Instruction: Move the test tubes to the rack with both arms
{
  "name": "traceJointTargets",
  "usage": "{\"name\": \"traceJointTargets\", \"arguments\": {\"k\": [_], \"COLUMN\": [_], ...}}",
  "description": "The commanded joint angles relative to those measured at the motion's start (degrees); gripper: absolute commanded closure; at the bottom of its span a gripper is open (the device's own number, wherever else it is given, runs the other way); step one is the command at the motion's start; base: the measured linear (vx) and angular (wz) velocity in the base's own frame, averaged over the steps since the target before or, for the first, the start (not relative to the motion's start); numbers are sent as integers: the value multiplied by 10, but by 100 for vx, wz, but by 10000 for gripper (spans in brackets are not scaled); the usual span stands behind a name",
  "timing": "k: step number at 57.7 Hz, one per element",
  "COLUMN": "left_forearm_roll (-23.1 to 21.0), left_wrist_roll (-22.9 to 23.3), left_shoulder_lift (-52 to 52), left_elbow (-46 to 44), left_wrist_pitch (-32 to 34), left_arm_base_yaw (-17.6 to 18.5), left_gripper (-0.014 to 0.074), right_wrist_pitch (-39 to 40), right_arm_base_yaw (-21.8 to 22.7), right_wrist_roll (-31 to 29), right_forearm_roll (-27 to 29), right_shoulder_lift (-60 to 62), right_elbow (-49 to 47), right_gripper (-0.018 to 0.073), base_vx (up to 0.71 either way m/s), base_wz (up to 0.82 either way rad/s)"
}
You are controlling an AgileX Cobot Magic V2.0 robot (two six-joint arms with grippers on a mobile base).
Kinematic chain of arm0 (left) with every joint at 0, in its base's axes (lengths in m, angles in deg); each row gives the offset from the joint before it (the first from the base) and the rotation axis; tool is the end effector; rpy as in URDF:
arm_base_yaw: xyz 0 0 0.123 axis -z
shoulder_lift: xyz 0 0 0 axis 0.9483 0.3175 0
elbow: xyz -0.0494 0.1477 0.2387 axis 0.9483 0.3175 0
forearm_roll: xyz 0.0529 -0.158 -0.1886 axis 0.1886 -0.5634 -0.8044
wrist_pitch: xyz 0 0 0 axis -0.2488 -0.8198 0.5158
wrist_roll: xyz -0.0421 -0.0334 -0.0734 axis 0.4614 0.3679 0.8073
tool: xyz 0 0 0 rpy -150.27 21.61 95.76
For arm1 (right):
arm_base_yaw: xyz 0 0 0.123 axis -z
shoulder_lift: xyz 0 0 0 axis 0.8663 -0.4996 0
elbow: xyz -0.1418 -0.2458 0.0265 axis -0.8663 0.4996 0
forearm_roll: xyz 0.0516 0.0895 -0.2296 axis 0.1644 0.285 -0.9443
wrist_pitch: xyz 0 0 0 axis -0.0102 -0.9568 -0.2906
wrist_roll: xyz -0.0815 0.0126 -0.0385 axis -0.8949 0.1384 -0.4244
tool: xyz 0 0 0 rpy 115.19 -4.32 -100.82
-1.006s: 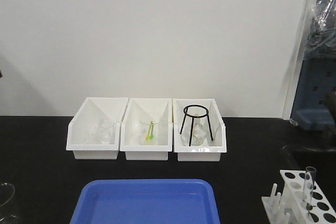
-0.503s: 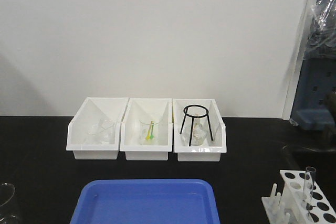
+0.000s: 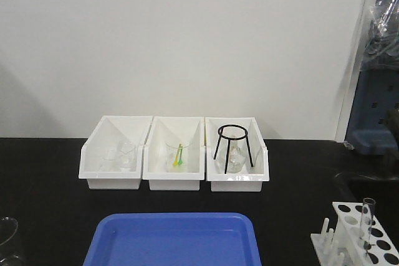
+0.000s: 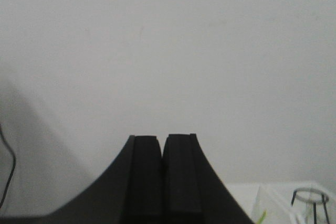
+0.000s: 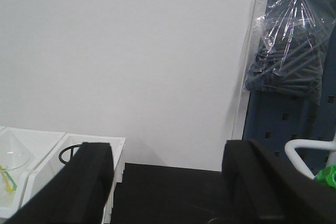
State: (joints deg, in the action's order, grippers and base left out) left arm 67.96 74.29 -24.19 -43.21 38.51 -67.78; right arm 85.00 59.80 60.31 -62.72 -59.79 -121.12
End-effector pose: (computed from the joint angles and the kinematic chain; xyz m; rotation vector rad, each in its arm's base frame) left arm 0.0869 -0.0053 0.3781 0.0542 1.3482 -0.0365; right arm 0.2221 0.0012 0.3660 -0.0967 1.5234 -0.0908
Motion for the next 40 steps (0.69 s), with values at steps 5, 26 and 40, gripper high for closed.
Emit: {"name": "traceJointTargets", "arguments": {"k": [5, 26, 40], "left_forearm_roll": [-158, -137, -118], "left_wrist_roll": [-237, -148, -152], "left_shoulder_lift": [-64, -214, -258], "left_elbow": [63, 266, 334], "left_wrist_pitch": [-63, -13, 1], "left_arm_base_yaw": [0, 0, -2], "left_gripper": [600, 600, 600], "right_wrist_pitch": [47, 47, 49], "right_arm_base_yaw": [3, 3, 3], "right_wrist_roll": [-5, -5, -5], "right_forearm_roll": [-7, -7, -7], "right_shoulder_lift": [9, 9, 9], "right_elbow": [-19, -19, -19], "right_gripper": [48, 48, 48], "base_vx": [0, 0, 0], "base_wz": [0, 0, 0]}}
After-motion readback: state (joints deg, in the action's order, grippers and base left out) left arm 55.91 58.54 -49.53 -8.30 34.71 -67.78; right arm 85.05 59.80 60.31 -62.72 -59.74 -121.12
